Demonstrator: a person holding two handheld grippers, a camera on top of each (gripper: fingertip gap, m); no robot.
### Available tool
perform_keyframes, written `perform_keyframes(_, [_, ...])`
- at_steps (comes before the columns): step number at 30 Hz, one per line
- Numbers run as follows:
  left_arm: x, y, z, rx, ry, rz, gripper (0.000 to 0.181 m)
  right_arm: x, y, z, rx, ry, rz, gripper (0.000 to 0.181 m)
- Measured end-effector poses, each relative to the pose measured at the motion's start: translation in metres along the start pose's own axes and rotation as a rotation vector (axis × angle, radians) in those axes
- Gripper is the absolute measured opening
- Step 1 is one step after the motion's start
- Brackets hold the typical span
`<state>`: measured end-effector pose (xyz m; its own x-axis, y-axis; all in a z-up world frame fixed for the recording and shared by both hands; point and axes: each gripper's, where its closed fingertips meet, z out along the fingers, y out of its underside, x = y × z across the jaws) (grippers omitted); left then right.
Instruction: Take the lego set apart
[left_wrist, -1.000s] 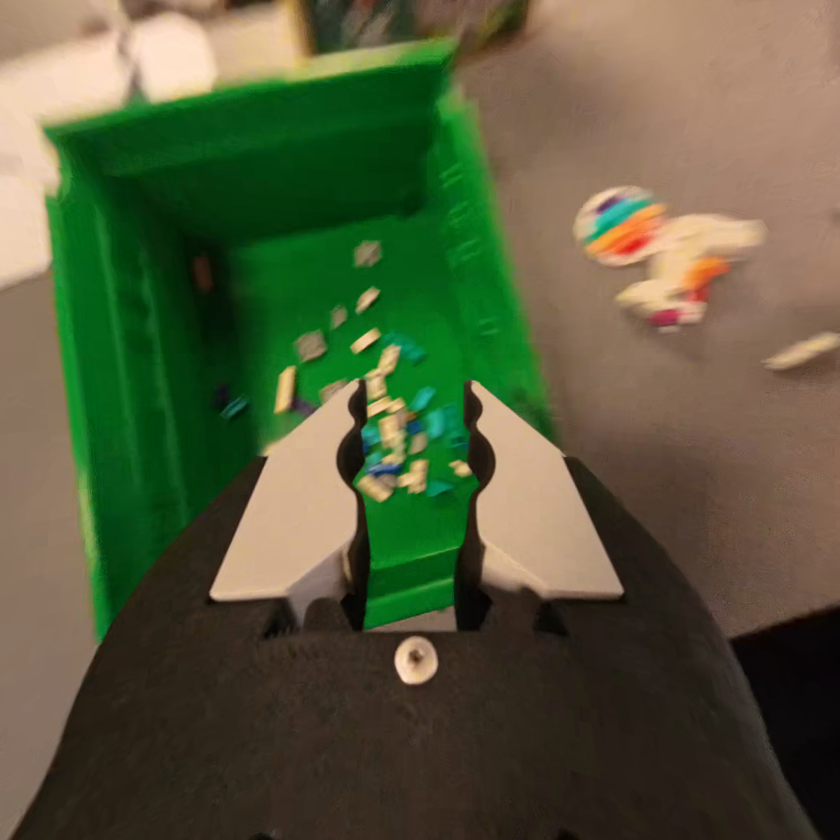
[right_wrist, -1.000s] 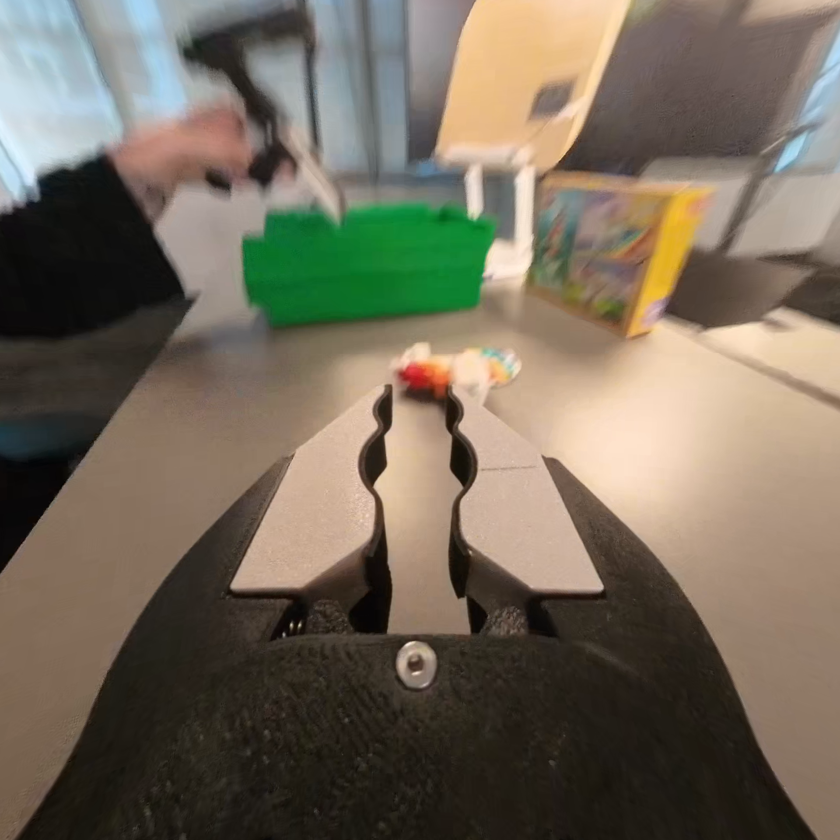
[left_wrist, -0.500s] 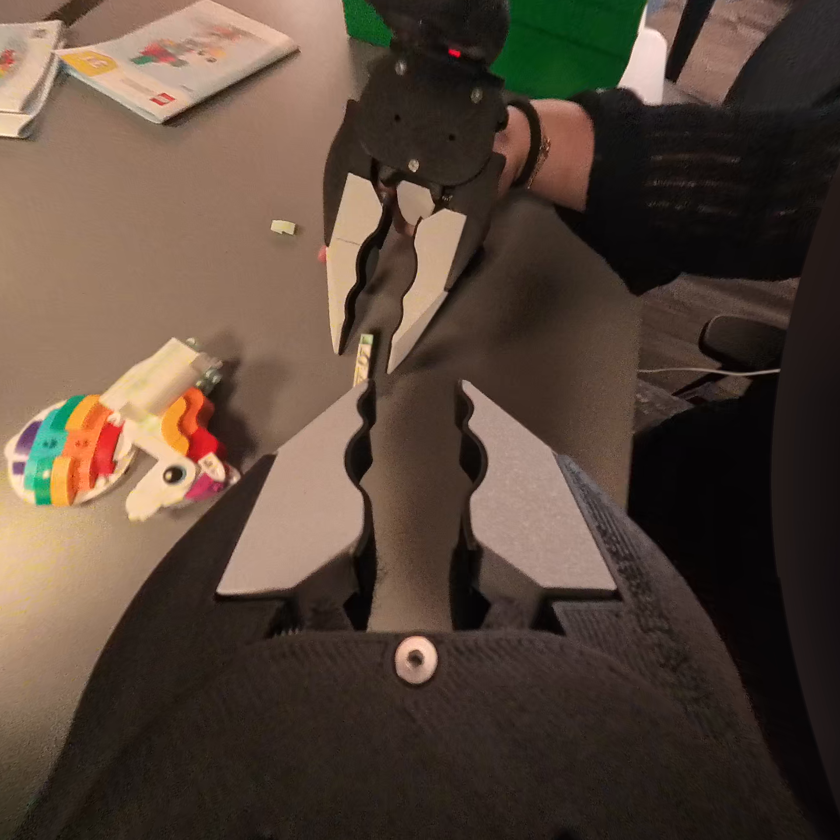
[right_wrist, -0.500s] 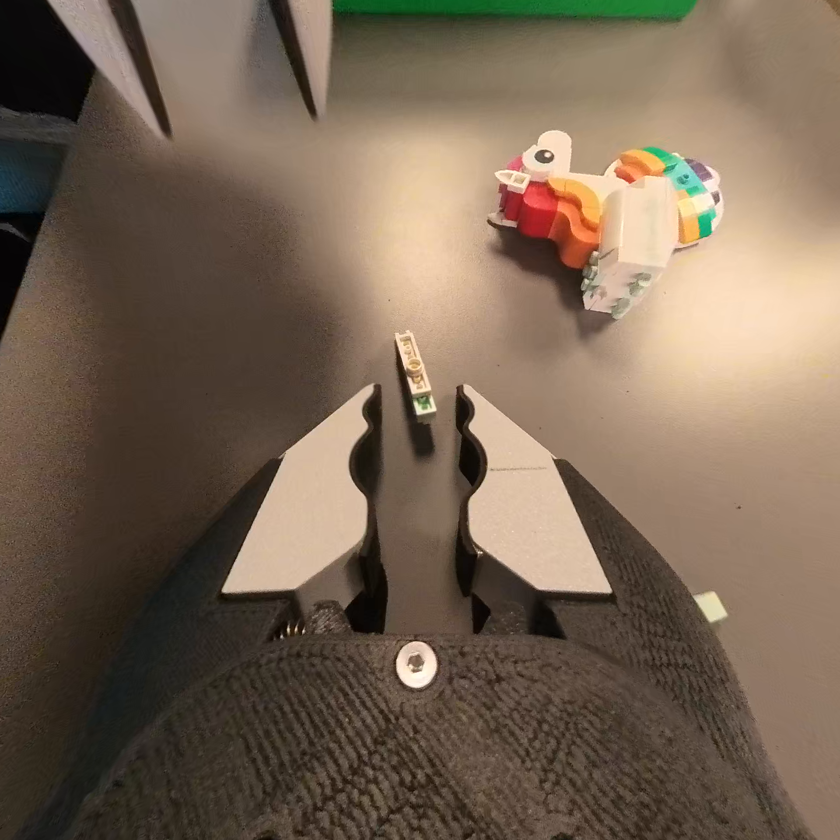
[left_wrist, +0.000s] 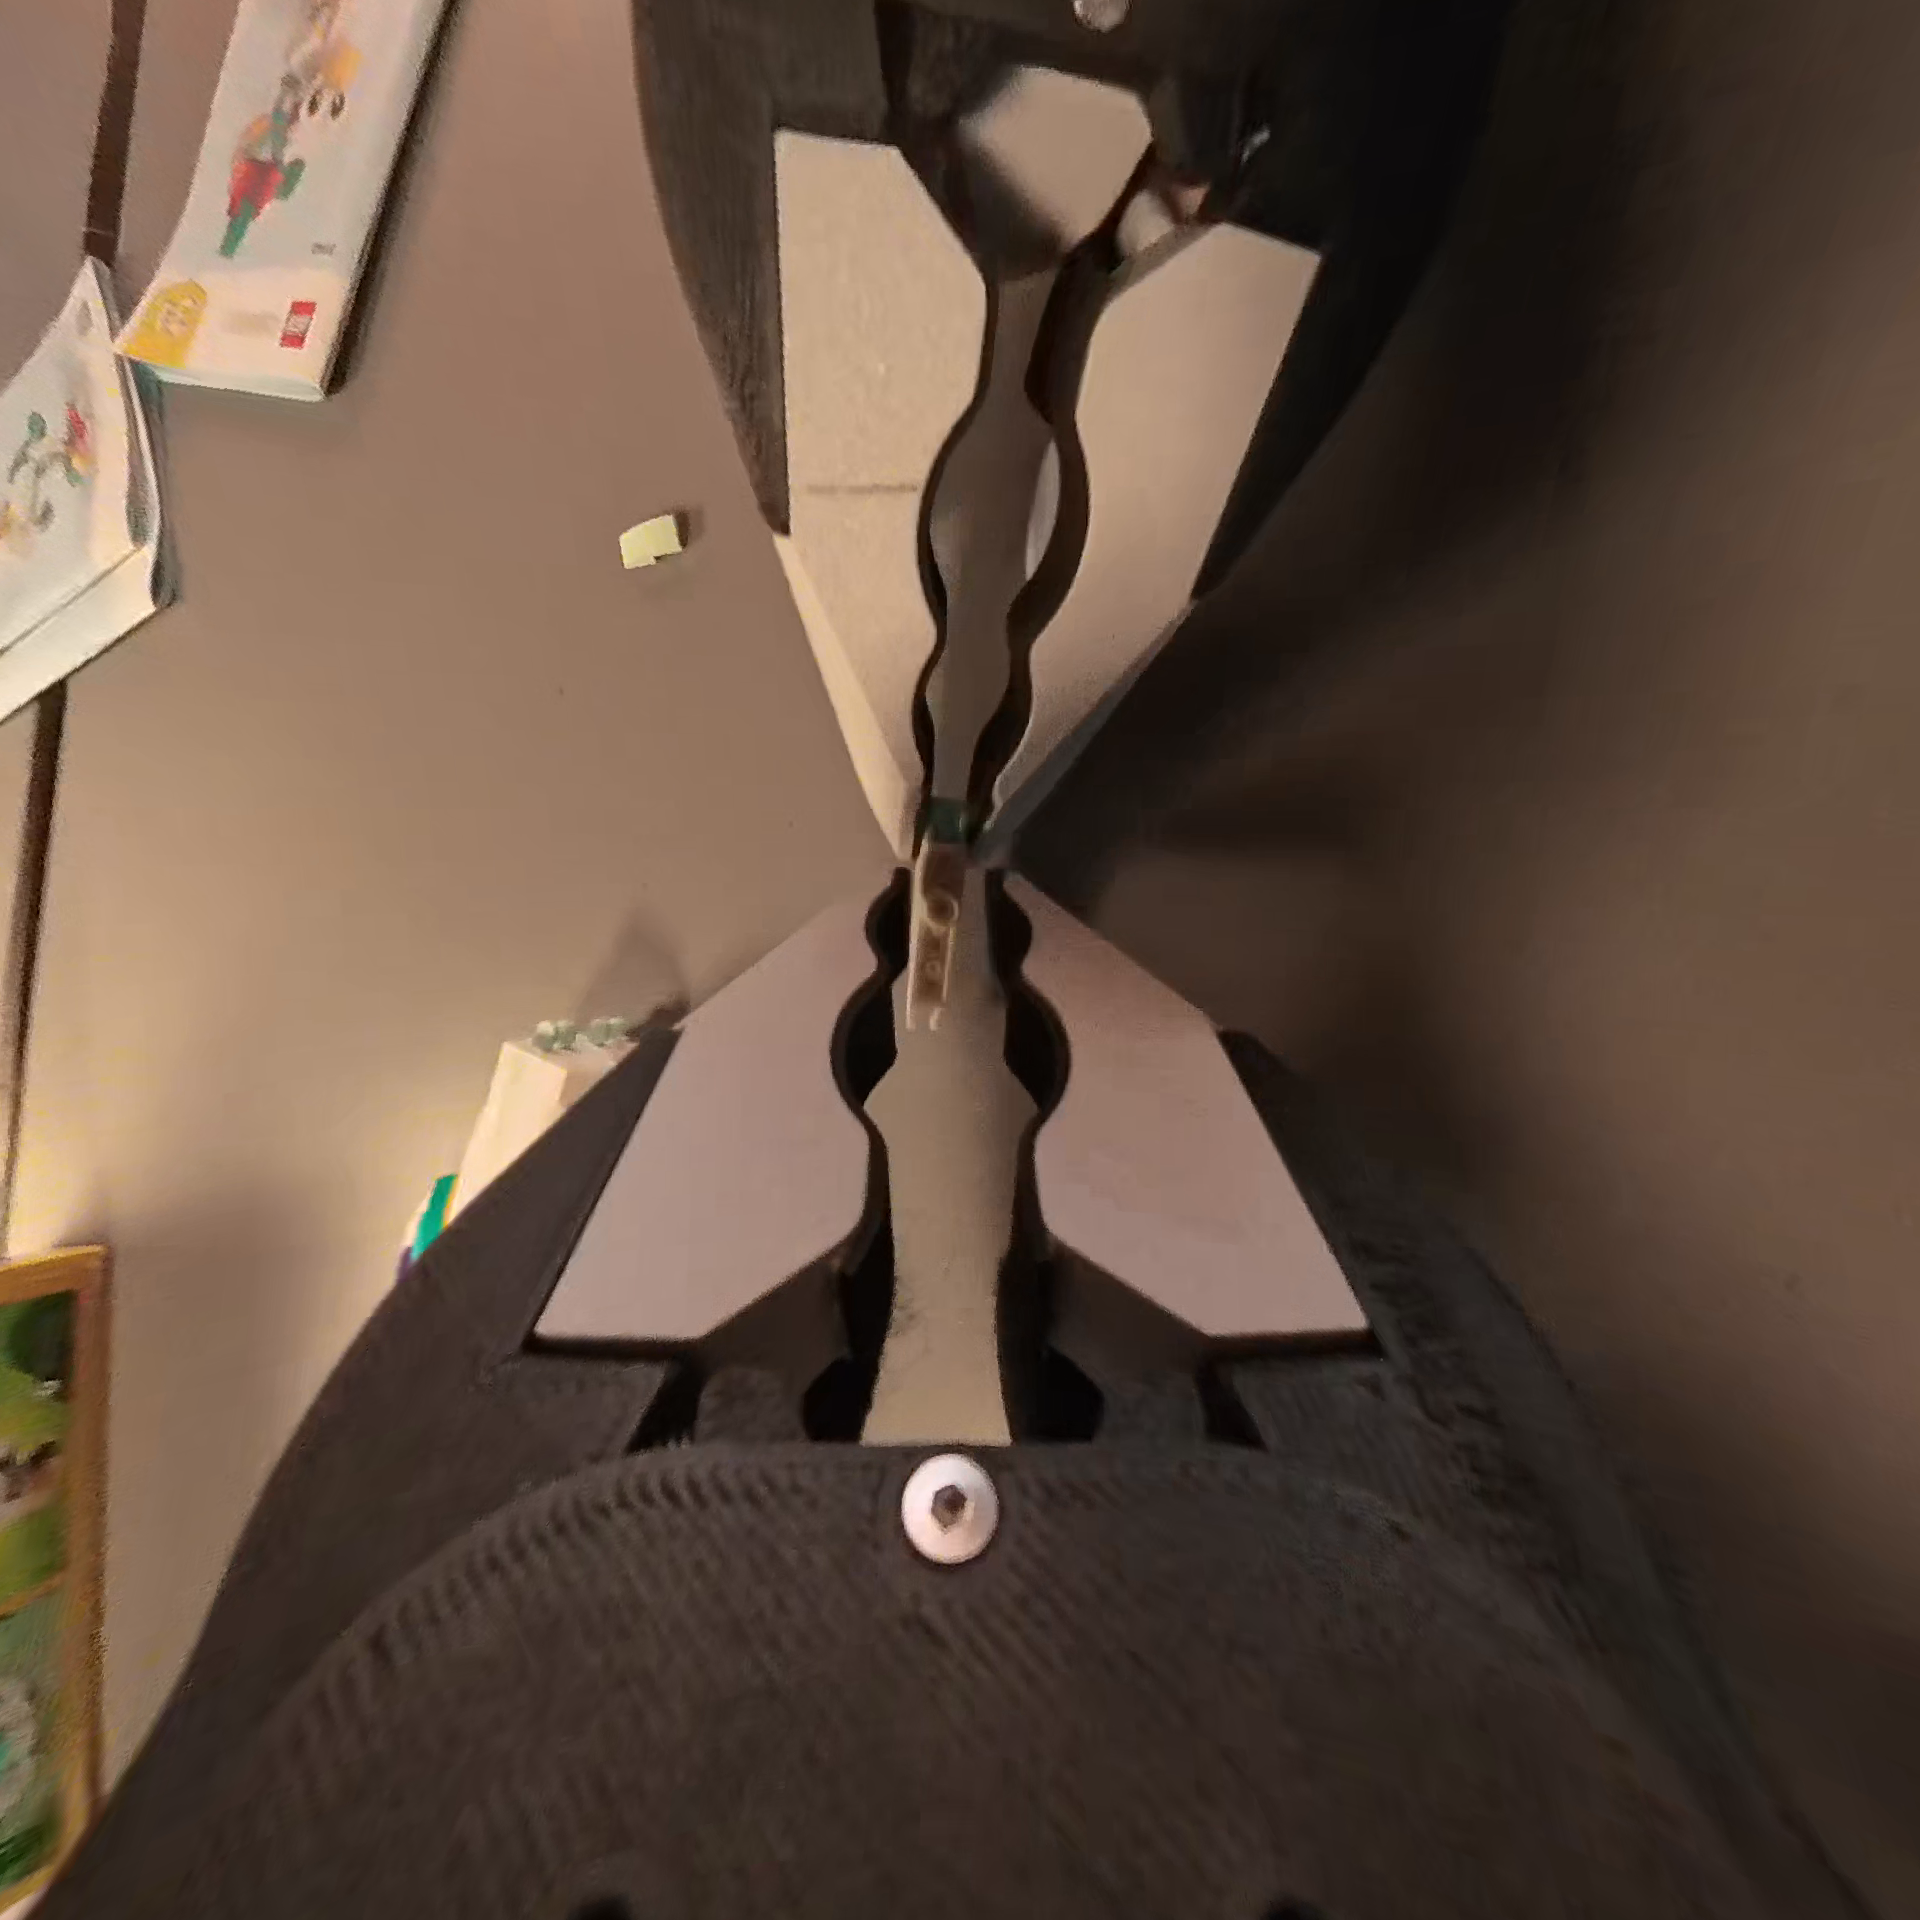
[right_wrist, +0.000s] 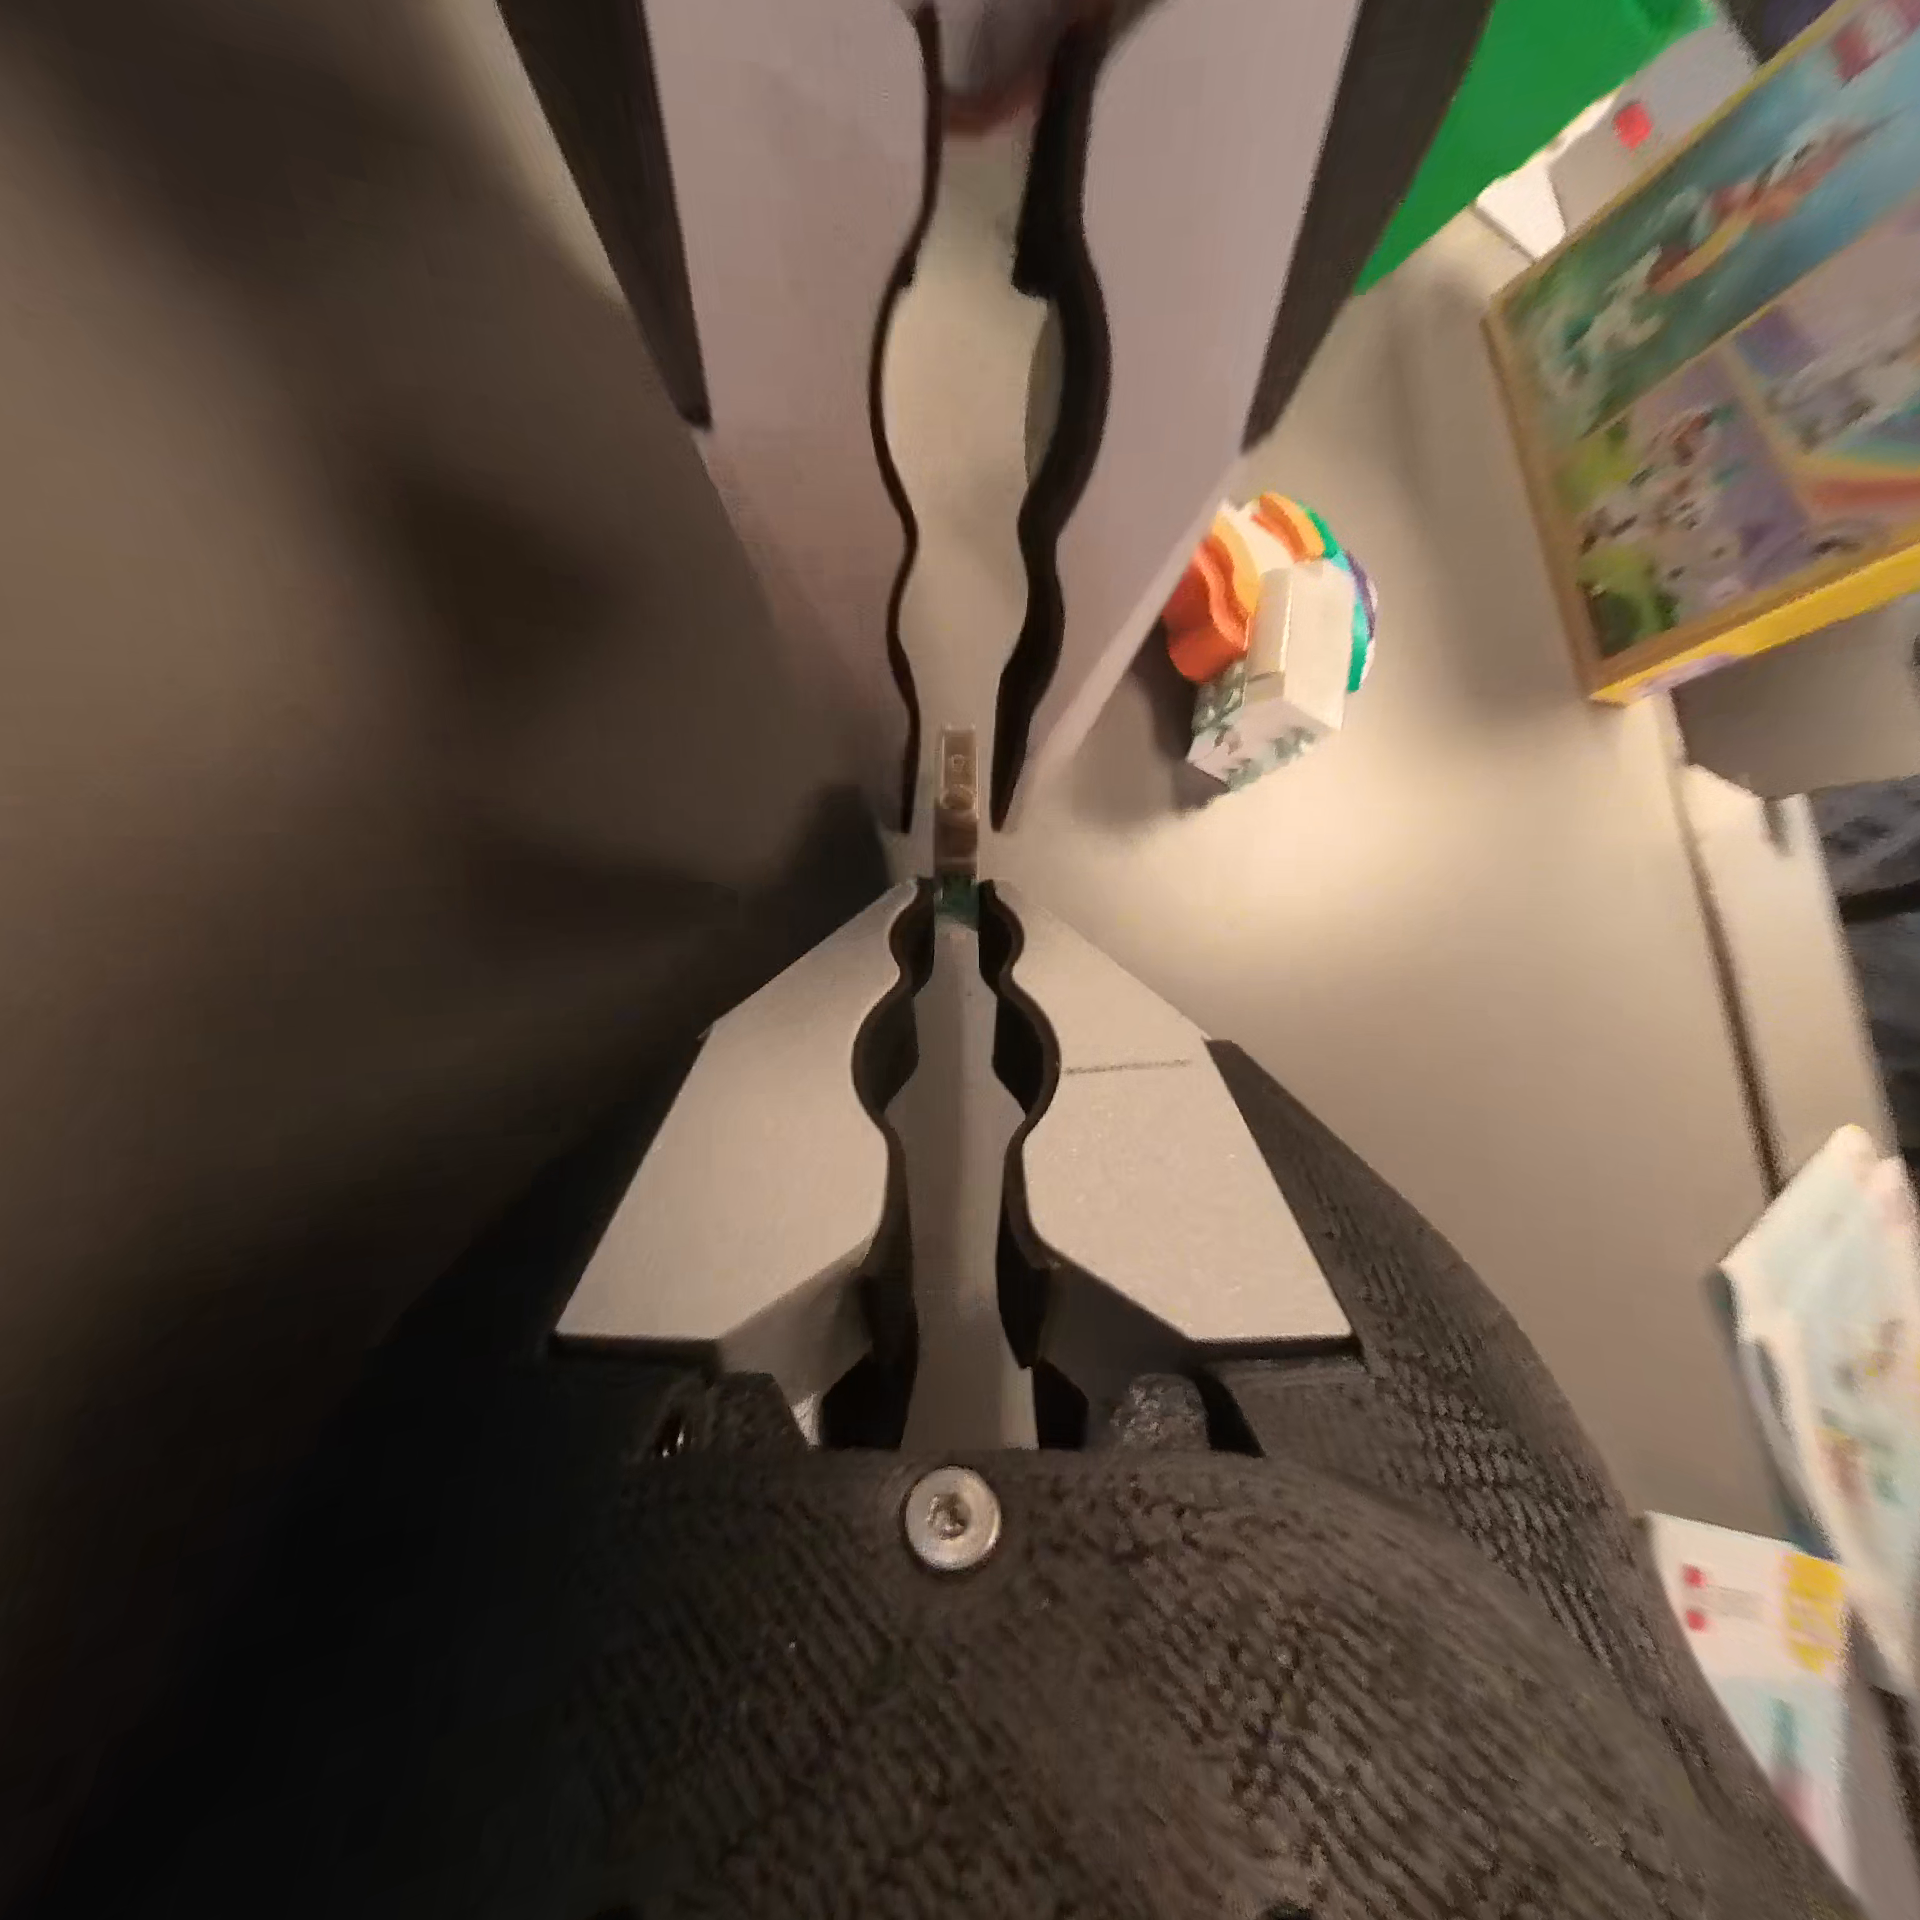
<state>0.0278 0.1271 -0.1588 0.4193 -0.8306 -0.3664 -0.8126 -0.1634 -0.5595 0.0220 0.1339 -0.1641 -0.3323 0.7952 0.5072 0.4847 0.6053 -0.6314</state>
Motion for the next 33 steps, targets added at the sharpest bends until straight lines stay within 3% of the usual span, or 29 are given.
perform_keyframes(6, [-0.006,0.004,0.002,-0.034,-0.081,0.066,0.01,0.005,-0.009,-0.003,-0.05,0.121,-0.162,0.006])
perform_keyframes(10, [-0.018,-0.001,-0.007,0.009,-0.243,0.142,0.008,0.017,-0.014,-0.007,-0.077,0.218,-0.169,0.006])
perform_keyframes(16, [-0.022,-0.004,-0.019,0.103,-0.316,0.175,0.008,0.025,-0.022,-0.009,-0.106,0.315,-0.251,0.007])
perform_keyframes(23, [-0.018,-0.006,-0.024,0.21,-0.206,0.073,0.008,0.024,-0.025,-0.009,-0.117,0.359,-0.355,0.007])
perform_keyframes(26, [-0.015,-0.008,-0.028,0.283,-0.092,-0.043,0.009,0.024,-0.028,-0.01,-0.111,0.39,-0.426,0.007])
perform_keyframes(29, [-0.004,-0.029,-0.055,0.502,0.144,-0.25,0.007,0.039,0.007,-0.015,-0.295,0.454,-0.547,0.006])
perform_keyframes(33, [-0.031,-0.01,-0.066,0.524,0.056,-0.359,0.007,0.043,-0.008,-0.02,-0.16,0.445,-0.358,0.006])
